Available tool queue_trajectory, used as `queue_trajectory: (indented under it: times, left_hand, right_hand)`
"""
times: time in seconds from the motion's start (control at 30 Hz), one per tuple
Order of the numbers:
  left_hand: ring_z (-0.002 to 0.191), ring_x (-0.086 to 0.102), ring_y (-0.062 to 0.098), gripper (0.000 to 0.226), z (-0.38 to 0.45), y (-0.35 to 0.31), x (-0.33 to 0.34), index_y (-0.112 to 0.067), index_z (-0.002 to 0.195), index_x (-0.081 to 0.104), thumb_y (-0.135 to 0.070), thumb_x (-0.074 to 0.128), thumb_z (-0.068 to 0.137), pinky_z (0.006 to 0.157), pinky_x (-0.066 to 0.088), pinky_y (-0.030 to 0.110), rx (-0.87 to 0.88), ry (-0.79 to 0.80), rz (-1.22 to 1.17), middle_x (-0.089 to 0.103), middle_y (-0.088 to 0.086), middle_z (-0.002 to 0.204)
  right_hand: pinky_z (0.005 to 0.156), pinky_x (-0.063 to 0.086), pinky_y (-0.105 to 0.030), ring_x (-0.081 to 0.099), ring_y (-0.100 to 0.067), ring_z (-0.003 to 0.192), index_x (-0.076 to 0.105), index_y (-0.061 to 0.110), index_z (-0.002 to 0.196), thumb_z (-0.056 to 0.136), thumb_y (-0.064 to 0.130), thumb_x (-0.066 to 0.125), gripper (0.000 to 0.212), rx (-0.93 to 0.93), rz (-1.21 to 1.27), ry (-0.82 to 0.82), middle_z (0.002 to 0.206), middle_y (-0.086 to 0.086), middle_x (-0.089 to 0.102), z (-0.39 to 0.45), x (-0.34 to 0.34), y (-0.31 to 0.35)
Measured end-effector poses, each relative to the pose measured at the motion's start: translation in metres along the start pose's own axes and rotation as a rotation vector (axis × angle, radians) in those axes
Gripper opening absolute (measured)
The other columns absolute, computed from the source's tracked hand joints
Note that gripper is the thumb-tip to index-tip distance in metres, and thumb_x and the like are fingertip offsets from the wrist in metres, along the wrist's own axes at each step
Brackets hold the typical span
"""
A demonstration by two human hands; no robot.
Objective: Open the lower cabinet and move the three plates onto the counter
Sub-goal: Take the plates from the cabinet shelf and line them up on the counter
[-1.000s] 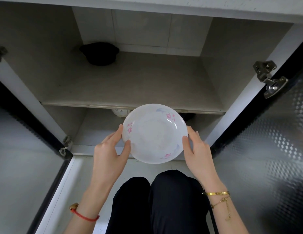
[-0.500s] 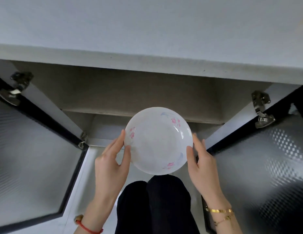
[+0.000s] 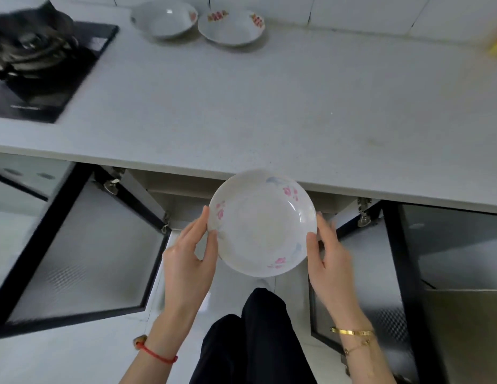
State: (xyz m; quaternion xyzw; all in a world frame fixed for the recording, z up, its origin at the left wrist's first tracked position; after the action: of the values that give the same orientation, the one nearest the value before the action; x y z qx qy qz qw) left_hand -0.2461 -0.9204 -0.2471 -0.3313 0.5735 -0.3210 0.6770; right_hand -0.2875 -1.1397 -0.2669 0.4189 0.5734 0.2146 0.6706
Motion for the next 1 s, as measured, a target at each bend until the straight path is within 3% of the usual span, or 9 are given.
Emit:
queue_trajectory:
  times: [0.13, 0.23, 0.33, 0.43, 0.53, 0.67, 0.73, 0.8, 1.0]
  left_hand:
    - [0.096, 0.055, -0.018, 0.041, 0.000, -0.050, -0.046, -0.027, 0.134, 0.057, -0.015, 0.056, 0.095, 0.077, 0.042, 0.001, 0.012, 0.003, 0.009, 0.050, -0.036, 0.121]
    - [0.081, 0.059, 0.009, 0.042, 0.001, -0.081, -0.073, -0.025, 0.134, 0.056, -0.013, 0.056, 0.094, 0.065, 0.039, 0.000, 0.019, 0.007, 0.017, 0.058, -0.028, 0.120]
    - [0.088, 0.061, 0.018, 0.043, 0.006, -0.101, -0.091, -0.028, 0.135, 0.055, -0.014, 0.055, 0.094, 0.070, 0.039, 0.000, 0.020, 0.029, 0.015, 0.065, -0.016, 0.122]
    - [0.079, 0.059, 0.012, 0.045, 0.016, -0.115, -0.099, -0.030, 0.137, 0.053, -0.014, 0.054, 0.095, 0.069, 0.039, 0.000, 0.042, 0.052, 0.003, 0.070, -0.006, 0.113]
    - [0.075, 0.055, 0.006, 0.043, 0.032, -0.125, -0.099, -0.022, 0.137, 0.053, -0.013, 0.054, 0.095, 0.064, 0.038, 0.001, 0.062, 0.041, 0.002, 0.072, -0.004, 0.098]
    - [0.077, 0.062, -0.001, 0.042, 0.058, -0.138, -0.090, -0.022, 0.136, 0.054, -0.016, 0.055, 0.095, 0.071, 0.042, 0.002, 0.064, 0.031, -0.020, 0.070, -0.015, 0.105]
    - [0.086, 0.066, 0.005, 0.041, 0.074, -0.147, -0.082, -0.022, 0.135, 0.055, -0.017, 0.057, 0.095, 0.075, 0.044, 0.004, 0.074, 0.019, -0.031, 0.063, -0.024, 0.106]
    - [0.096, 0.061, -0.004, 0.040, 0.091, -0.156, -0.073, -0.020, 0.135, 0.056, -0.016, 0.057, 0.095, 0.076, 0.038, -0.002, 0.086, 0.012, -0.027, 0.056, -0.027, 0.108]
    - [0.104, 0.037, -0.029, 0.039, 0.143, -0.173, -0.036, -0.018, 0.136, 0.055, -0.018, 0.054, 0.097, 0.082, 0.028, -0.008, 0.096, 0.020, -0.050, 0.054, -0.023, 0.122]
  right_hand:
    - [0.100, 0.044, -0.056, 0.048, -0.051, 0.116, 0.031, 0.035, 0.146, 0.095, 0.051, 0.028, 0.054, 0.007, 0.012, -0.003, 0.126, 0.009, 0.053, -0.013, -0.037, 0.058]
    - [0.094, 0.047, -0.043, 0.051, -0.049, 0.112, 0.033, 0.034, 0.145, 0.094, 0.053, 0.027, 0.055, -0.002, 0.017, 0.001, 0.125, 0.004, 0.058, -0.019, -0.060, 0.092]
    - [0.087, 0.037, -0.032, 0.061, -0.013, 0.080, 0.041, 0.035, 0.138, 0.099, 0.038, 0.032, 0.040, -0.053, 0.022, -0.014, 0.092, 0.032, 0.058, -0.019, -0.077, 0.123]
    - [0.099, 0.046, -0.026, 0.061, -0.014, 0.098, 0.041, 0.024, 0.142, 0.102, 0.031, 0.036, 0.041, -0.053, 0.035, -0.024, 0.109, 0.016, 0.061, -0.012, -0.088, 0.138]
    - [0.104, 0.028, -0.001, 0.056, -0.017, 0.118, 0.037, 0.020, 0.146, 0.101, 0.032, 0.034, 0.046, -0.014, 0.040, -0.015, 0.113, -0.006, 0.064, 0.003, -0.094, 0.142]
    - [0.122, 0.011, -0.029, 0.063, -0.006, 0.090, 0.036, 0.019, 0.146, 0.102, 0.027, 0.035, 0.045, -0.016, 0.026, -0.021, 0.067, -0.002, 0.059, 0.031, -0.102, 0.146]
    - [0.119, 0.011, -0.027, 0.041, -0.021, 0.136, 0.034, 0.023, 0.147, 0.103, 0.029, 0.034, 0.045, -0.008, 0.051, -0.019, 0.108, -0.003, 0.068, 0.048, -0.108, 0.144]
    - [0.117, 0.016, -0.030, 0.013, -0.024, 0.148, 0.034, 0.024, 0.147, 0.103, 0.029, 0.034, 0.045, -0.016, 0.045, -0.020, 0.136, 0.003, 0.055, 0.069, -0.115, 0.143]
    - [0.117, 0.017, -0.029, 0.013, -0.022, 0.148, 0.034, 0.024, 0.147, 0.103, 0.027, 0.035, 0.043, -0.010, 0.045, -0.028, 0.136, 0.002, 0.055, 0.131, -0.131, 0.142]
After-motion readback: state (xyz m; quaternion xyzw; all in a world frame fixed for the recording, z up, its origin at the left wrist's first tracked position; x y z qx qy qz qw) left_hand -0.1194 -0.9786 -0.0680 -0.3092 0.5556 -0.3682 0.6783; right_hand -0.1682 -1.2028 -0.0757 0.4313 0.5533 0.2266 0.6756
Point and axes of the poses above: each hand's wrist, its own z-axis towards the middle knuckle, its own x-axis out of the palm, y = z × x, the point moved 1 cm from there along z, towards the middle knuckle
